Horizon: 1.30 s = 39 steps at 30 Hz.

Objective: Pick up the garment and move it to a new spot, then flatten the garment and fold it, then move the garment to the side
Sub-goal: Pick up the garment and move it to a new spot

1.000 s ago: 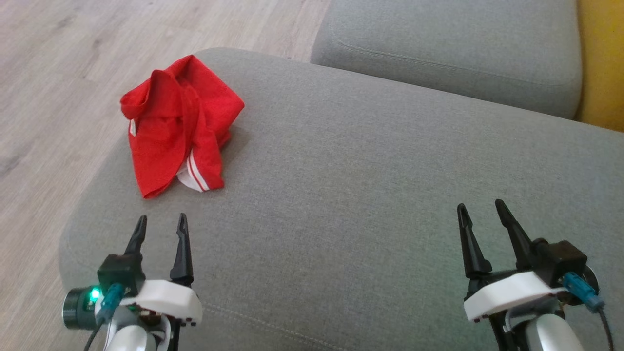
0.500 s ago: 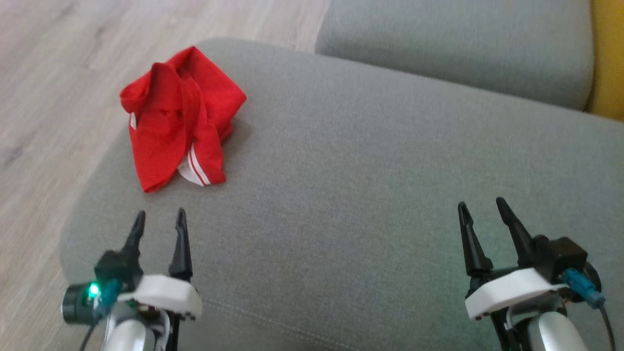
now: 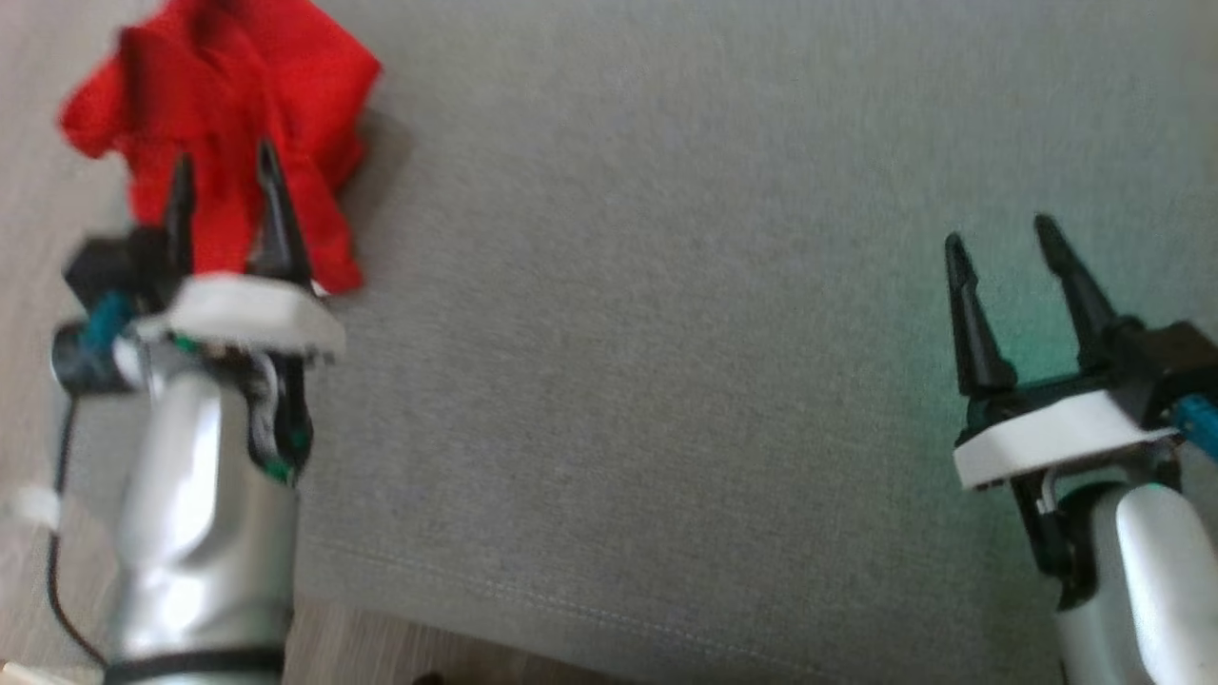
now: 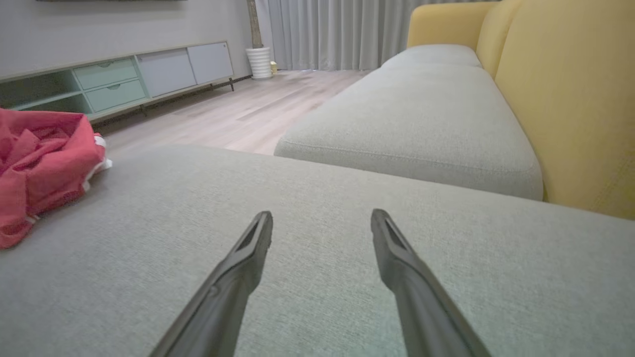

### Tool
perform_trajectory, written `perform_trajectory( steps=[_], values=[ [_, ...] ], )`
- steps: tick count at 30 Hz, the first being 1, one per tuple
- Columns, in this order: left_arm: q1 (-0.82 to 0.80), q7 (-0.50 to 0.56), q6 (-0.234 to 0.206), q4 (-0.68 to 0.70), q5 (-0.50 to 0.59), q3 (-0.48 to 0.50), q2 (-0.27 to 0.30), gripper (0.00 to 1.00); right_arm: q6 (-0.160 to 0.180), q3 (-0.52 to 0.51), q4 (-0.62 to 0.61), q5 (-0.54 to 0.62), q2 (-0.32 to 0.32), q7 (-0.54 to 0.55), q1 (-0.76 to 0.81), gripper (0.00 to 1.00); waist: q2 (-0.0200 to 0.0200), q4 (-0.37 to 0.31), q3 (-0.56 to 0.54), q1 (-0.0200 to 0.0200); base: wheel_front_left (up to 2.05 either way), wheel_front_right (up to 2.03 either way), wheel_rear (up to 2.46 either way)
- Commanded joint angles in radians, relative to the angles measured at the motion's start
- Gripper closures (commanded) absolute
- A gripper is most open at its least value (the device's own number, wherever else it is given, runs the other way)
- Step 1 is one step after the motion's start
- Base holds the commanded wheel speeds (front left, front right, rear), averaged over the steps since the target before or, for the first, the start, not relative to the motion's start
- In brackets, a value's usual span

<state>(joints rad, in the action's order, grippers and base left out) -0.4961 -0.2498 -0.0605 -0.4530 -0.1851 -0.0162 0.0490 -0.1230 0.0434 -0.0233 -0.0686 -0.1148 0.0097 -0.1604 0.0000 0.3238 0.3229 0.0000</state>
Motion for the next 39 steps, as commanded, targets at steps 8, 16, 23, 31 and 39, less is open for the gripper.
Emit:
perform_trajectory(
  steps=[8, 16, 23, 31, 39],
  values=[
    [-0.223, -0.012, -0.001, -0.253, -0.018, 0.124, 0.086, 0.00, -0.008, 0.033, -0.046, 0.004, -0.024, -0.001, -0.078, 0.00, 0.0000, -0.079, 0.157, 0.0000, 0.00, 0.00, 0.00],
    [-0.300, -0.012, -0.002, -0.367, -0.017, 0.179, 0.130, 1.00, -0.008, 0.028, -0.024, -0.001, -0.015, -0.018, -0.087, 0.00, 0.0000, -0.097, 0.162, 0.0000, 0.00, 0.00, 0.00],
    [-0.209, -0.012, 0.000, -0.129, 0.028, 0.231, 0.131, 1.00, -0.008, 0.013, 0.018, -0.009, 0.011, -0.043, -0.060, 0.00, 0.0000, -0.098, 0.080, 0.0000, 0.00, 0.00, 0.00],
    [-0.032, -0.012, 0.037, 0.212, 0.097, 0.227, 0.112, 1.00, -0.008, -0.014, 0.056, -0.020, 0.041, -0.069, 0.010, 0.00, 0.0000, -0.100, -0.092, 0.0000, 0.00, 0.00, 0.00],
    [0.192, 0.003, 0.061, 0.447, 0.129, 0.175, 0.082, 1.00, -0.008, -0.037, 0.042, -0.037, 0.061, -0.067, 0.098, 0.00, 0.0000, -0.138, -0.224, 0.0000, 0.00, 0.00, 0.00]
  ],
)
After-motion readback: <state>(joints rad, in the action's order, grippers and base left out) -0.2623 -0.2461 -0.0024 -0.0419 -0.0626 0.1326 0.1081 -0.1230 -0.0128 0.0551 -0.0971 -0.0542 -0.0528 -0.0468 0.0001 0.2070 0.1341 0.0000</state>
